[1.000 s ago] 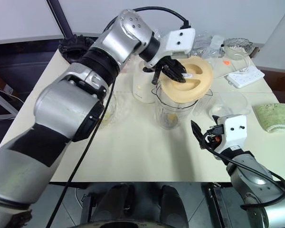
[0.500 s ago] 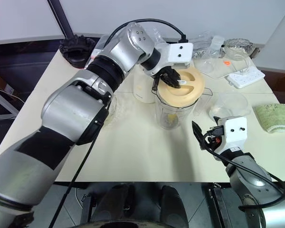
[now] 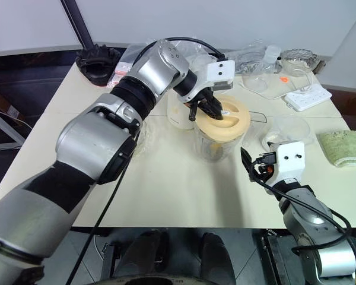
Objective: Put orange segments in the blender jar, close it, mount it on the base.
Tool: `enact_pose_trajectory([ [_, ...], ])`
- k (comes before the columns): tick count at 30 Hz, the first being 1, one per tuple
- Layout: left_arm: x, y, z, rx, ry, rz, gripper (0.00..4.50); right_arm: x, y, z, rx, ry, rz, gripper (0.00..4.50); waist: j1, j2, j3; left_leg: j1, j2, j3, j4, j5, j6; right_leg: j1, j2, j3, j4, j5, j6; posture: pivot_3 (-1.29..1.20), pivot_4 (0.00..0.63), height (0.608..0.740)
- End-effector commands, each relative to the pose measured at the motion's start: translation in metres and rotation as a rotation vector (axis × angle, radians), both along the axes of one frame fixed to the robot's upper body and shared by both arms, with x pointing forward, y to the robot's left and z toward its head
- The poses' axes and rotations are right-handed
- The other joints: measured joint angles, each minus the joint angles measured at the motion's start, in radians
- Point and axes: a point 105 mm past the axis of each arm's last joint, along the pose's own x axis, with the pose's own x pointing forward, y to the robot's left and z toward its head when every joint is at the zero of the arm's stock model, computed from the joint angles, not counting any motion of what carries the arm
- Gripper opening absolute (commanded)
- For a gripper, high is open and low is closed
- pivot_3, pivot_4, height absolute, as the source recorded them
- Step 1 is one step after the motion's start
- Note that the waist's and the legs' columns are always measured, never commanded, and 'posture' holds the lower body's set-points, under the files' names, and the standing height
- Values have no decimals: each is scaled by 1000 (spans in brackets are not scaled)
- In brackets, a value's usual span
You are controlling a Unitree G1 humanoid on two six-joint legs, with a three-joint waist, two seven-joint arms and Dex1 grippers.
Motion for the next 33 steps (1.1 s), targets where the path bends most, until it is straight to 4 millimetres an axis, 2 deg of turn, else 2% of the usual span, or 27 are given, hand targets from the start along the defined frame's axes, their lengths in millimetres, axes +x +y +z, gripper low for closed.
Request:
enact_pose_trajectory([
  [1, 4, 4, -12, 34, 4, 37, 235, 0, -3, 7, -12, -40, -13, 3938, -1, 0, 0, 0, 0, 0, 0, 0, 0, 0, 0, 0, 0, 0, 0, 0, 150, 740],
  [6, 2, 6, -21, 70, 15, 9, 235, 10, -15, -3, -19, -27, -79, 3938, -1, 0, 0, 1, 0, 0, 0, 0, 0, 1, 0, 0, 0, 0, 0, 0, 150, 740],
  [11, 2, 5, -29, 77, 7, -4, 235, 43, -22, -20, 17, -34, -124, 3938, -5, 1, -1, 6, 0, 0, 0, 0, 0, 6, 0, 0, -1, 0, 0, 0, 150, 740],
  [15, 1, 6, -33, 82, 9, -9, 235, 64, -16, -20, 76, -60, -87, 3938, -5, 1, -1, 14, 0, 0, -2, -1, 1, 14, 0, 0, -3, -1, 0, 0, 150, 740],
  [19, 2, 8, -35, 87, 9, -8, 235, 76, -12, -19, 77, -74, -59, 3938, -6, 1, -1, 16, 0, -1, -2, -1, 1, 17, 0, 0, -4, -1, 0, 0, 150, 740],
  [24, 1, 8, -39, 85, 13, -27, 235, 92, -24, -22, 79, -81, -124, 3938, -14, 2, -2, 17, 0, -1, -2, -1, 1, 18, 0, 0, -4, -1, 0, 0, 150, 740],
  [27, 0, 10, -41, 87, 25, -42, 235, 98, -30, -22, 85, -90, -161, 3051, -24, 2, -2, 17, 0, -1, -2, -1, 1, 18, 0, 0, -4, -1, 0, 0, 150, 740],
  [31, 0, 13, -43, 98, 21, -54, 235, 98, -26, -23, 86, -98, -158, 934, -24, 3, -2, 17, 0, -2, -2, -1, 1, 18, 0, 0, -3, -1, 0, 0, 150, 740],
  [33, 1, 14, -45, 101, 18, -51, 235, 97, -23, -24, 91, -97, -154, 890, -23, 3, -2, 18, -1, -2, -2, -1, 1, 19, 0, -1, -4, -1, 0, 0, 150, 740],
])
